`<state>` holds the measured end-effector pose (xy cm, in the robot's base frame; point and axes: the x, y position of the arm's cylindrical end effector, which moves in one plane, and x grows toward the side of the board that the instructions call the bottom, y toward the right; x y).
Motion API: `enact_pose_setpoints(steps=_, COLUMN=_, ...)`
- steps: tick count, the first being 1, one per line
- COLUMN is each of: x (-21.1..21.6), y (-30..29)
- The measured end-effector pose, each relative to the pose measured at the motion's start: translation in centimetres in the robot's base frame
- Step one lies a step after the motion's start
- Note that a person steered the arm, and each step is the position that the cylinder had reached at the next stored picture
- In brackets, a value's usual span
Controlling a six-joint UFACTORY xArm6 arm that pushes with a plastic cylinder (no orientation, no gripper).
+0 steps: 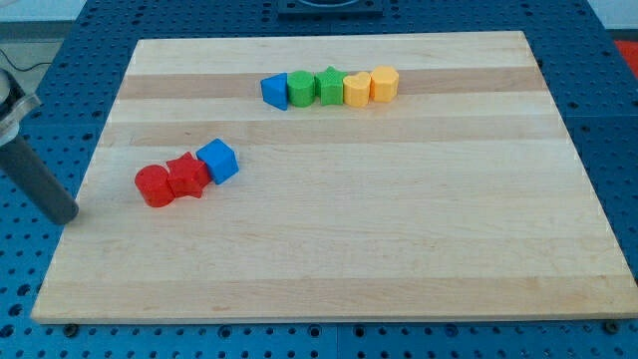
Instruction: Place the blue cube to the bottom of the green star
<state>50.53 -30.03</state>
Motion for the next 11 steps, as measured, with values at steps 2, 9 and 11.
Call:
enact_pose_setpoints(steps=2, x=-1.6, y=10.4)
enact_pose_setpoints(steps=9, x=-9.7, y=23.6)
enact_pose_setpoints(steps=11, x=-9.7, y=35.2)
